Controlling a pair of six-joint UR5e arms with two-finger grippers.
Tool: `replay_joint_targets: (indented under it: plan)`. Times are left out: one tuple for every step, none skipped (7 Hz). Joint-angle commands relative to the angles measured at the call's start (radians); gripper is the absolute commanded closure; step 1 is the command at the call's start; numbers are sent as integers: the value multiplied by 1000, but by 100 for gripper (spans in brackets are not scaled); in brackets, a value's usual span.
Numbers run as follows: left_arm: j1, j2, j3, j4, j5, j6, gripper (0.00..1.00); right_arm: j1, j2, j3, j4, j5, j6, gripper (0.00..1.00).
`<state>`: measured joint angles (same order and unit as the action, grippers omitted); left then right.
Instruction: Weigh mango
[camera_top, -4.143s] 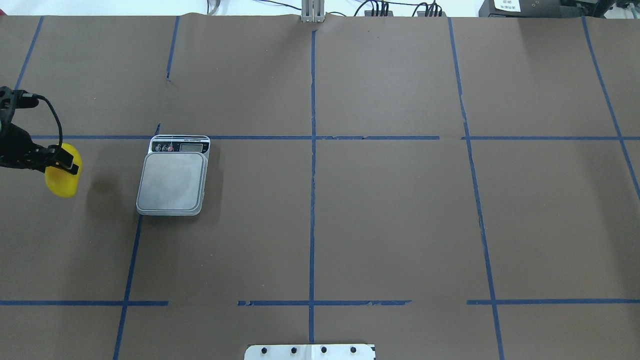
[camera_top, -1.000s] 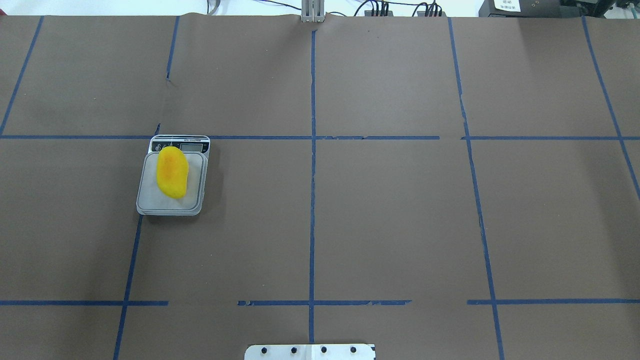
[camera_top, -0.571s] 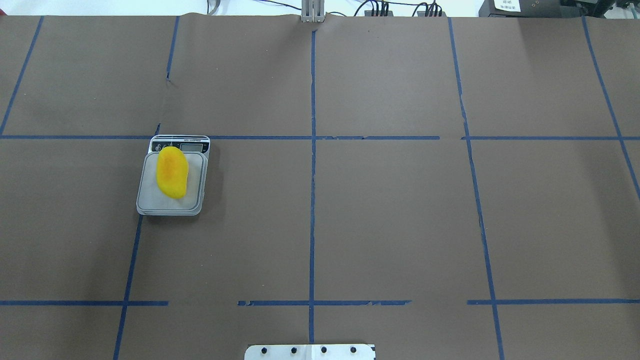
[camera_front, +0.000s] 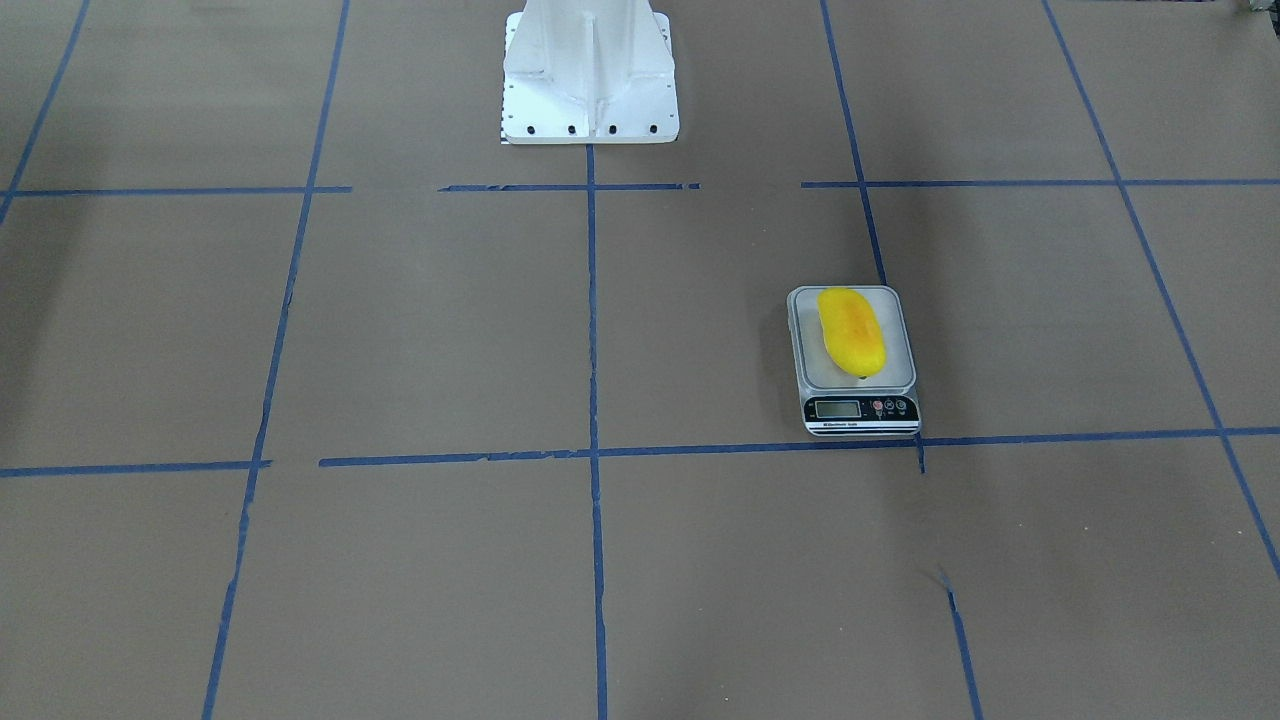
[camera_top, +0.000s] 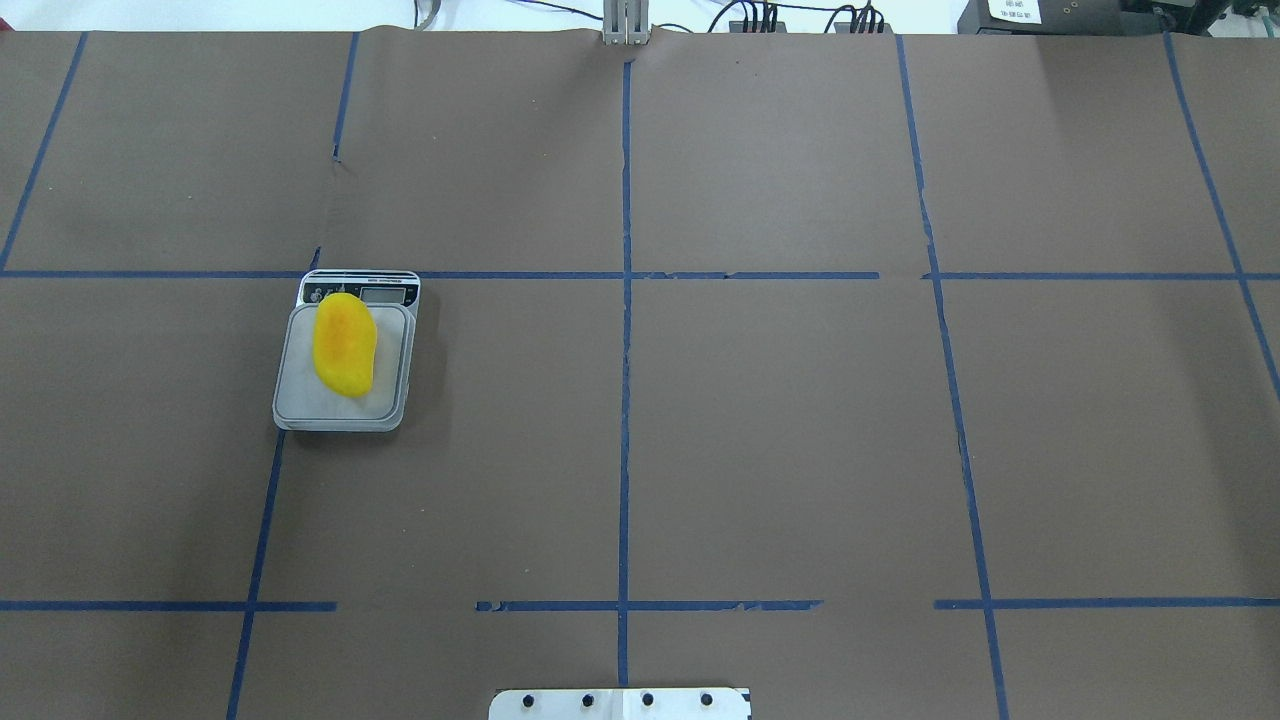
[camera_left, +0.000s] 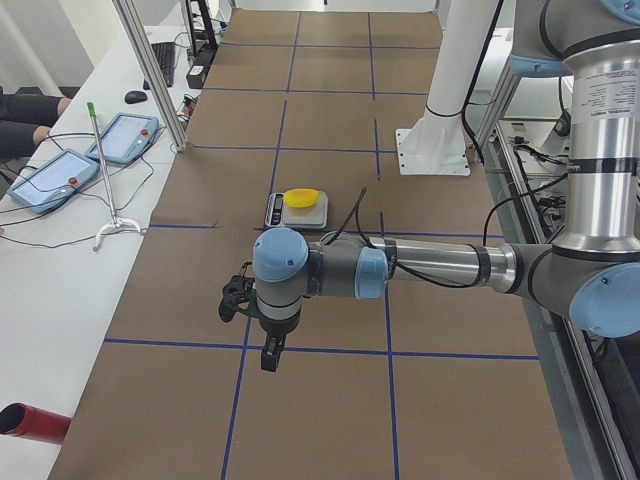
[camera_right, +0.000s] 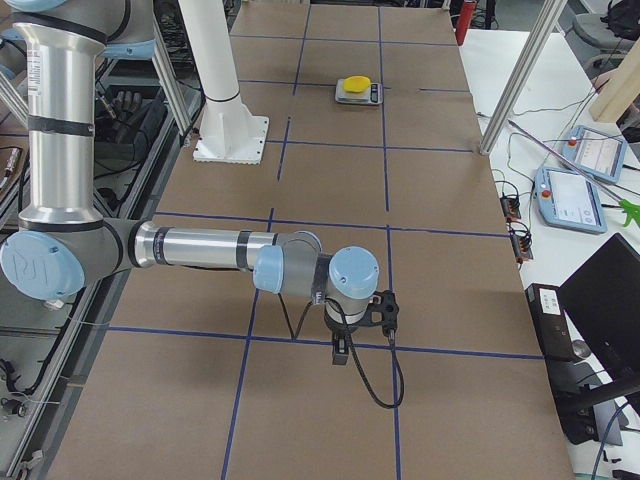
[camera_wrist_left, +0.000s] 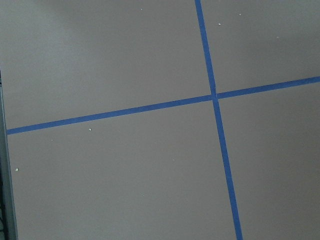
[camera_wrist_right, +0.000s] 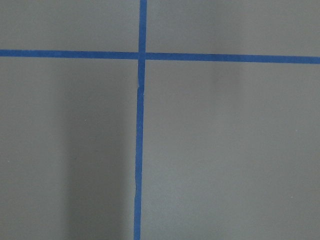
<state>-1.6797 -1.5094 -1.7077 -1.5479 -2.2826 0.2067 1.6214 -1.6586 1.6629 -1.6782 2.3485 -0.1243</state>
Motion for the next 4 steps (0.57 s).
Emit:
replay_joint_targets:
  plan:
    - [0, 0, -4, 2, 0, -1, 0, 0, 0, 0, 0, 0, 0, 0]
    - [0, 0, 0, -6, 0, 0, 0, 0, -1, 0, 0, 0, 0, 0]
    - [0, 0, -4, -3, 0, -1, 0, 0, 0, 0, 0, 0, 0, 0]
    - [0, 0, -4, 0, 0, -1, 0, 0, 0, 0, 0, 0, 0, 0]
